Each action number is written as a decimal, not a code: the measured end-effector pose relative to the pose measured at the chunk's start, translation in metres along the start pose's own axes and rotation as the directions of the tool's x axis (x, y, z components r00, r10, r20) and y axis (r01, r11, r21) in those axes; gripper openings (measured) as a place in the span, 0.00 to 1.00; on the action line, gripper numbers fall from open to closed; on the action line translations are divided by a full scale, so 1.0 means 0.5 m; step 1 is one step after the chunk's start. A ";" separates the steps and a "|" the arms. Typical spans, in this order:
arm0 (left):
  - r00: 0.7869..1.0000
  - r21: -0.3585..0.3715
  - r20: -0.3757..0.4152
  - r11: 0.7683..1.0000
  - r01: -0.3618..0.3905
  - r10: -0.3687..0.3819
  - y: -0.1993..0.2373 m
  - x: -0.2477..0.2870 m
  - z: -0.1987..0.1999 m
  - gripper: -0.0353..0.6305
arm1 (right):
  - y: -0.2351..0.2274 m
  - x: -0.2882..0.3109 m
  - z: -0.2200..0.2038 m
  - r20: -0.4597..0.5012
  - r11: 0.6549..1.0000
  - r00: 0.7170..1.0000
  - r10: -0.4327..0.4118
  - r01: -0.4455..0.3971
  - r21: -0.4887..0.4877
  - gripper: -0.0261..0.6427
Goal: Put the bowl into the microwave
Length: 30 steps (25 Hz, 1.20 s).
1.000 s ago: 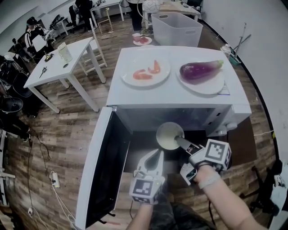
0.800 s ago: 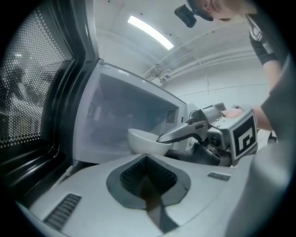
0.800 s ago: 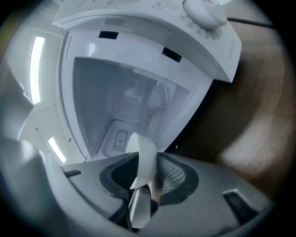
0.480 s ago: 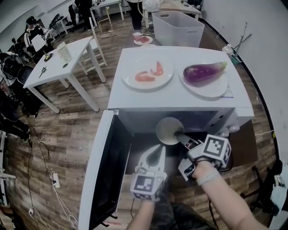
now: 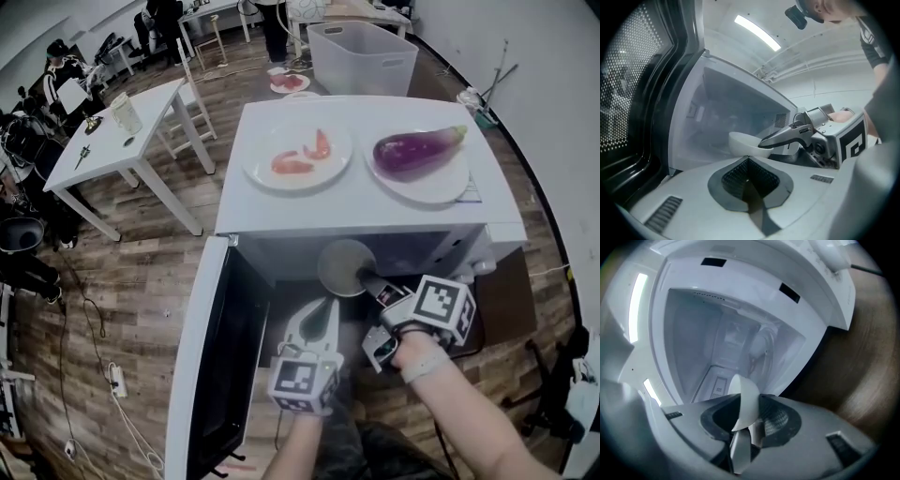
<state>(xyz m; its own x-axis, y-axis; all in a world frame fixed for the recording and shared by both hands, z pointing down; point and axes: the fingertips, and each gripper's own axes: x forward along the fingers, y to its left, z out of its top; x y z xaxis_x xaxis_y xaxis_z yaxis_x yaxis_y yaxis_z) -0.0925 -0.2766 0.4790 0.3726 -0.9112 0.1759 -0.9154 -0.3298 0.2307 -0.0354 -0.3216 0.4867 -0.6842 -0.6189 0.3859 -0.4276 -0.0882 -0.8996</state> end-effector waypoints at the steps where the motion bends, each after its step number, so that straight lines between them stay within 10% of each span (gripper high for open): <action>1: 1.000 -0.004 0.000 1.000 -0.003 0.003 0.002 0.001 0.001 0.05 | 0.002 0.002 0.001 0.002 1.000 1.000 -0.002 0.002 -0.001 0.22; 23: 0.999 -0.045 0.019 0.998 -0.039 0.040 0.034 0.023 0.023 0.05 | 0.041 0.002 -0.017 -0.112 0.927 0.987 0.117 -0.150 -0.344 0.36; 26: 0.999 -0.049 0.020 0.998 -0.042 0.043 0.035 0.026 0.021 0.05 | 0.040 -0.009 -0.030 -0.143 0.880 0.982 0.125 -0.176 -0.441 0.36; 30: 0.999 -0.052 0.024 0.998 -0.037 0.038 0.030 0.031 0.024 0.05 | 0.051 -0.017 -0.041 -0.178 0.722 0.980 0.095 -0.191 -0.666 0.36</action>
<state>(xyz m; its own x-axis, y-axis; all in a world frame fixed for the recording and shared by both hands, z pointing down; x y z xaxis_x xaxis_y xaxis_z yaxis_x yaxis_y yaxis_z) -0.1020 -0.2986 0.4738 0.3336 -0.9287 0.1619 -0.9195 -0.2827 0.2731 -0.0525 -0.3026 0.4648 -0.8157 -0.4758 0.3290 -0.5714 0.5739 -0.5867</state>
